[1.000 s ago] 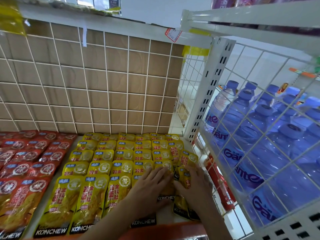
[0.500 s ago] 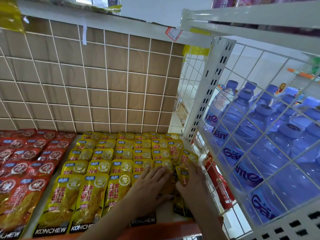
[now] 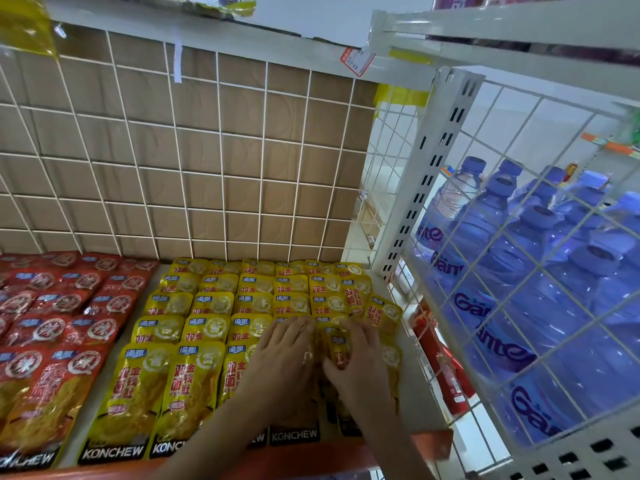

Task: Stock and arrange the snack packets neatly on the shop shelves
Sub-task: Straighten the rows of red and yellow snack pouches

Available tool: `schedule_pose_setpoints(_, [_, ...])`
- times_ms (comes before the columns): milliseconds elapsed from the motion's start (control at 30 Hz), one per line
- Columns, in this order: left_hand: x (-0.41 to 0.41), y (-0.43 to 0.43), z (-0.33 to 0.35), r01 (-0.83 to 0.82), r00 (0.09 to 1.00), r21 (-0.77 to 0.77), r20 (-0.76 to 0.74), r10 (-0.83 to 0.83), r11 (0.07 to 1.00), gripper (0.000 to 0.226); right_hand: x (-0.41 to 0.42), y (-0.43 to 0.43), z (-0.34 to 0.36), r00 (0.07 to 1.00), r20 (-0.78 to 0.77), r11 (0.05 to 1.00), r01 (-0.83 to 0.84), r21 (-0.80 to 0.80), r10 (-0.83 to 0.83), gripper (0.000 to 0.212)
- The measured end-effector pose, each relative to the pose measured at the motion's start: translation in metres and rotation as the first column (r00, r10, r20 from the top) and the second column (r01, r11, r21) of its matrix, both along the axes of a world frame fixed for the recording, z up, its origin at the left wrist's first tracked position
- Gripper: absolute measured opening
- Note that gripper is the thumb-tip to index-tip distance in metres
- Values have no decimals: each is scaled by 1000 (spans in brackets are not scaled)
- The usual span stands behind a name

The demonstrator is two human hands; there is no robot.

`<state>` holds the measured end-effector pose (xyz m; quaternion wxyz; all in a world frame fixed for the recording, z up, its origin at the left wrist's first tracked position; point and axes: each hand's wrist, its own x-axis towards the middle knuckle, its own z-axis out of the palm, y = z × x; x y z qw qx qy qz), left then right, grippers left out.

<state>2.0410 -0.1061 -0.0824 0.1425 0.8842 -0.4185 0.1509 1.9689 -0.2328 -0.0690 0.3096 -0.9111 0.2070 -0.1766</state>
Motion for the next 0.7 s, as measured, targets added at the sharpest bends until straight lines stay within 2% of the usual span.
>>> schedule_pose_setpoints(133, [-1,6,1,-13,996,57,-84,17,998,54,-1,10,-5,998,-55,999,2,-39,-4,65])
schedule_pose_setpoints(233, [-4,8,7,18,987,96,-160,-3,995,53,-5,9,-4,1000,-10,1000,9,-12,-9,60])
schedule_pose_setpoints(300, [-4,9,6,22,987,78,-159,-10,997,52,-7,3,-2,997,60,998,47,28,-49,53])
schedule_pose_setpoints(400, [-11,2,12,48,982,125,-188,-24,991,55,-11,-11,4,988,86,990,127,57,-131,47])
schedule_pose_setpoints(500, [-18,-10,8,163,966,206,-230,-114,965,60,-16,-32,2,984,11,984,178,9,-178,49])
schedule_pose_setpoints(533, [-19,-13,5,186,969,222,-203,-142,957,64,-18,-37,1,983,-32,984,179,-9,-179,51])
schedule_pose_setpoints(633, [-26,-18,8,170,977,302,-175,-121,938,74,-21,-40,-3,978,-143,987,147,-60,-154,53])
schedule_pose_setpoints(667, [-25,-19,2,191,979,301,-130,-159,934,80,-22,-38,-3,973,-180,987,131,-92,-146,55])
schedule_pose_setpoints(700, [-25,-19,-2,219,972,320,-148,-180,922,85,-23,-37,-3,967,-213,985,116,-126,-141,56])
